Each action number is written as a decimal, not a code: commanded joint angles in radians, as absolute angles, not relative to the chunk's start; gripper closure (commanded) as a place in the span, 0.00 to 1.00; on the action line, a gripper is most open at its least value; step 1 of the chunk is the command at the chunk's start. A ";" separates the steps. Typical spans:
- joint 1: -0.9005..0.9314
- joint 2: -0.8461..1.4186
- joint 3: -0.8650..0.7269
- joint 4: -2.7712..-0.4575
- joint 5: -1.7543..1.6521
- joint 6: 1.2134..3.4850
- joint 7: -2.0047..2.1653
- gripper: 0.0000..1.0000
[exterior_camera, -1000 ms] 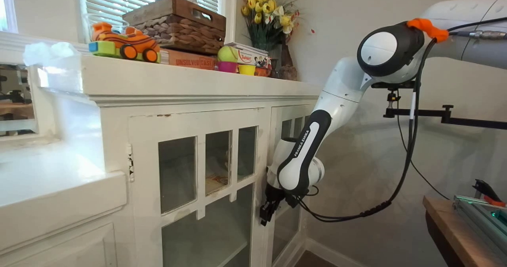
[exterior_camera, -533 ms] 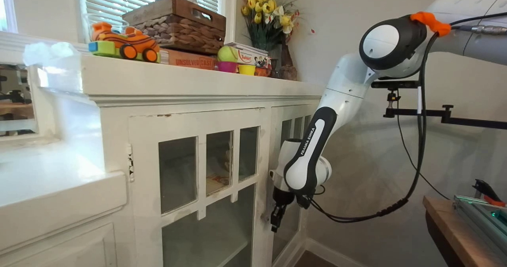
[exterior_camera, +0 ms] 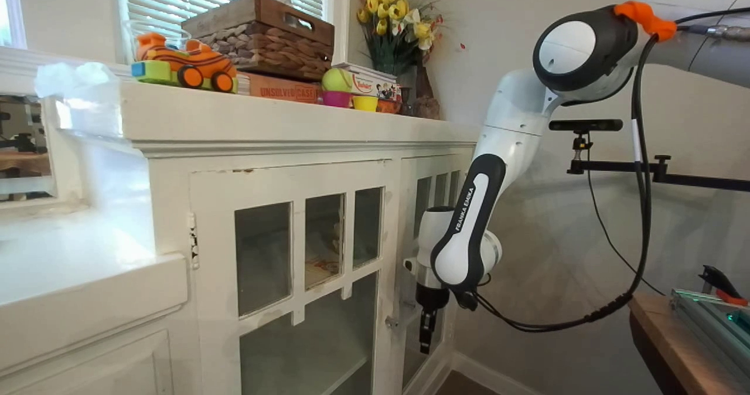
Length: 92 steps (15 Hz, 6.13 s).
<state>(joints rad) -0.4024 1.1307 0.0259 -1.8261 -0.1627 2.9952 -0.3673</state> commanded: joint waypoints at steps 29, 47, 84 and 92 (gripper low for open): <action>-0.133 1.120 -0.149 -1.817 -0.025 3.035 0.064 0.00; -0.190 1.268 -0.105 -1.592 0.024 3.031 0.096 0.00; -0.239 1.268 -0.077 -1.562 0.018 3.130 0.080 0.63; -0.222 1.222 -0.086 -1.633 0.000 3.067 0.062 0.91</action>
